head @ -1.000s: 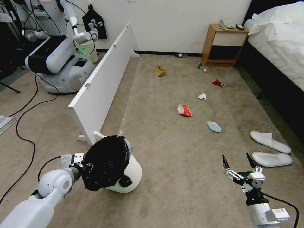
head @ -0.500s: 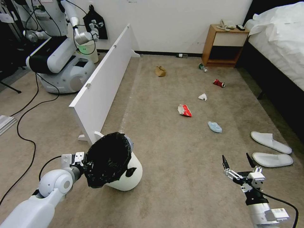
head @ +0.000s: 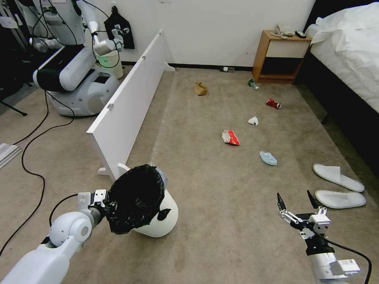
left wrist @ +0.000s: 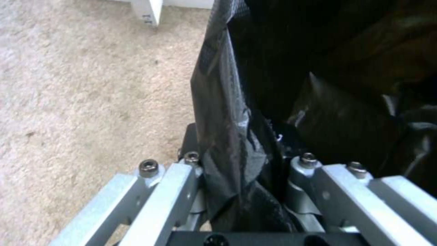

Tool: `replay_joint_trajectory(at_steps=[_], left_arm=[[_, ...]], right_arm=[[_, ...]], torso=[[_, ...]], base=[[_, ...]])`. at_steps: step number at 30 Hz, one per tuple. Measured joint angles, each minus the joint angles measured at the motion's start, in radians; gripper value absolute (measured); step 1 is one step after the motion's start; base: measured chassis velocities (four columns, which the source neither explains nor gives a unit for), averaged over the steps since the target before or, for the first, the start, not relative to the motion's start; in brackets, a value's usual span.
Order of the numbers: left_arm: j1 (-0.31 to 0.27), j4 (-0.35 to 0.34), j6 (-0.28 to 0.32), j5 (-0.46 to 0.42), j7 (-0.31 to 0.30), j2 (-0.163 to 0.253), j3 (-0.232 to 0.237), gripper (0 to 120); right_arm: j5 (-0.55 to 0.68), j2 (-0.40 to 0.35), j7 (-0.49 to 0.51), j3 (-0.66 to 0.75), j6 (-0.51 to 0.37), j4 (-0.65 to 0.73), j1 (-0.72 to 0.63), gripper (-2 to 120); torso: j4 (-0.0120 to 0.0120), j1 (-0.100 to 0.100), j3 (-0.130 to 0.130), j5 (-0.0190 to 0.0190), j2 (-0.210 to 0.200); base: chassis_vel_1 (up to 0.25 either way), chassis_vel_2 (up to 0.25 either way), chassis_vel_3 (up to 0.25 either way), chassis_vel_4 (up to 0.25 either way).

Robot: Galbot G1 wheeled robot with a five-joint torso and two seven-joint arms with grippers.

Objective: Pick up the trash bin and place the garbage on the floor into it.

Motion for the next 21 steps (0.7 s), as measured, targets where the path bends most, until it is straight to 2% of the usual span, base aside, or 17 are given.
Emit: replay_joint_trajectory(at_steps=[8, 21], left_arm=[[0.027, -0.010, -0.058, 0.073, 0.042, 0.005, -0.011, 15], [0.029, -0.030, -0.090, 0.090, 0.047, -0.007, -0.015, 10]], right_arm=[[0.000, 0.006, 0.000, -0.002, 0.000, 0.000, 0.004, 100], [-0.002, 0.011, 0.000, 0.001, 0.000, 0.011, -0.004, 100]], torso=[[0.0002, 0.000, 0.000, -0.0001, 0.000], [0.0004, 0.000, 0.000, 0.0006, 0.000]], base=[[0.000, 0.000, 0.000, 0.000], [0.000, 0.000, 0.000, 0.000]])
